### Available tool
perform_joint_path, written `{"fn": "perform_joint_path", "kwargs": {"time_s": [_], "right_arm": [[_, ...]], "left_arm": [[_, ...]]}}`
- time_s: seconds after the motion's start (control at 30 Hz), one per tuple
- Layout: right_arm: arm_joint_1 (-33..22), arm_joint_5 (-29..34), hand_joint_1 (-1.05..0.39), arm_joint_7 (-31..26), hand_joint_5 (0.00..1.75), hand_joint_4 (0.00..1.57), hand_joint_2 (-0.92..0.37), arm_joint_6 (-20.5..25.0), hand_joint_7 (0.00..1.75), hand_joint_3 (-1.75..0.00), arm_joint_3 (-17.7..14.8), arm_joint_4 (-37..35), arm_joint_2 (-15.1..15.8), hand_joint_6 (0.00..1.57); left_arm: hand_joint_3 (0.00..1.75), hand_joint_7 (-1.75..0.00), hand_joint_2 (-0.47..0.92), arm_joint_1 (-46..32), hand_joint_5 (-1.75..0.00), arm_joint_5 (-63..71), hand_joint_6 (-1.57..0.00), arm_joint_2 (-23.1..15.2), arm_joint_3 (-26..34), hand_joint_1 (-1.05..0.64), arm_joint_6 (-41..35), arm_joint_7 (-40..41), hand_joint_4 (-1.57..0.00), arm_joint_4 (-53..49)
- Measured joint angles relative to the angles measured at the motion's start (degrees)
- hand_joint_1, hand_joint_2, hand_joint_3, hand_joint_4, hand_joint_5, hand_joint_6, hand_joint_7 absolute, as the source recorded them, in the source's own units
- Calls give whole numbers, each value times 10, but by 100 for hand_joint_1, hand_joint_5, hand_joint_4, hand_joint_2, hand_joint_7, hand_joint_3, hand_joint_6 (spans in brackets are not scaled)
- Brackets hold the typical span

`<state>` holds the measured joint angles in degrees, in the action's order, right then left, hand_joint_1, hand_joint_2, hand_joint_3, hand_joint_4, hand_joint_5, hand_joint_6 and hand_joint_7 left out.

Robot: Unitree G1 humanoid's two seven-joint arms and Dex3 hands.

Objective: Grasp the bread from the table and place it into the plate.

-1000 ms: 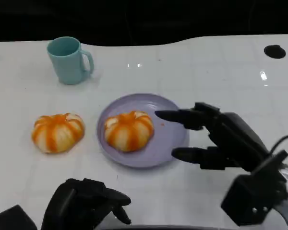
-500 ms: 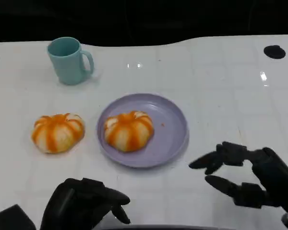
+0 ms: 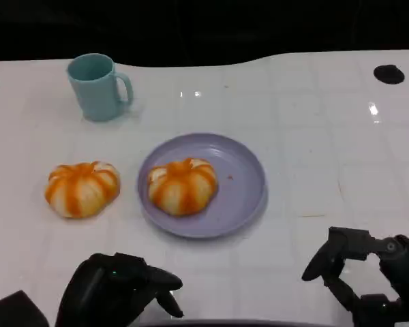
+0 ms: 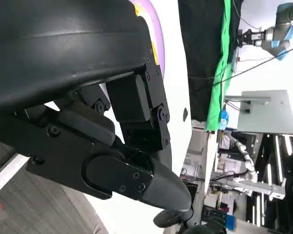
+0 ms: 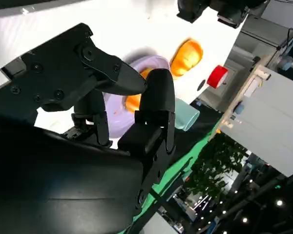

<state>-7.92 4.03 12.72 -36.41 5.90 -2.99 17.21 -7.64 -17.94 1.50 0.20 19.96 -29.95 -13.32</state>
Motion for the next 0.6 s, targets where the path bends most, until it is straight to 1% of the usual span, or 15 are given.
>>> {"fn": "perform_joint_path", "kwargs": {"time_s": [0.1, 0.3, 0.6], "right_arm": [[-7, 6, -20, -7, 174, 72, -54, 0, 133, -105, -1, -1, -13, 73], [-7, 17, -23, -20, 175, 73, -54, -6, 135, -105, -7, -17, -29, 73], [5, 25, -24, -29, 175, 76, -53, -36, 136, -105, -11, -48, -34, 73]], "left_arm": [[0, -14, 91, 1, -105, -6, -148, -5, 2, -96, 0, -3, -114, -3], [0, -14, 92, 6, -104, -8, -148, -8, 2, -97, 0, -8, -114, -10], [1, -15, 92, 11, -106, -8, -148, -10, 4, -97, 1, -8, -114, -13]]}}
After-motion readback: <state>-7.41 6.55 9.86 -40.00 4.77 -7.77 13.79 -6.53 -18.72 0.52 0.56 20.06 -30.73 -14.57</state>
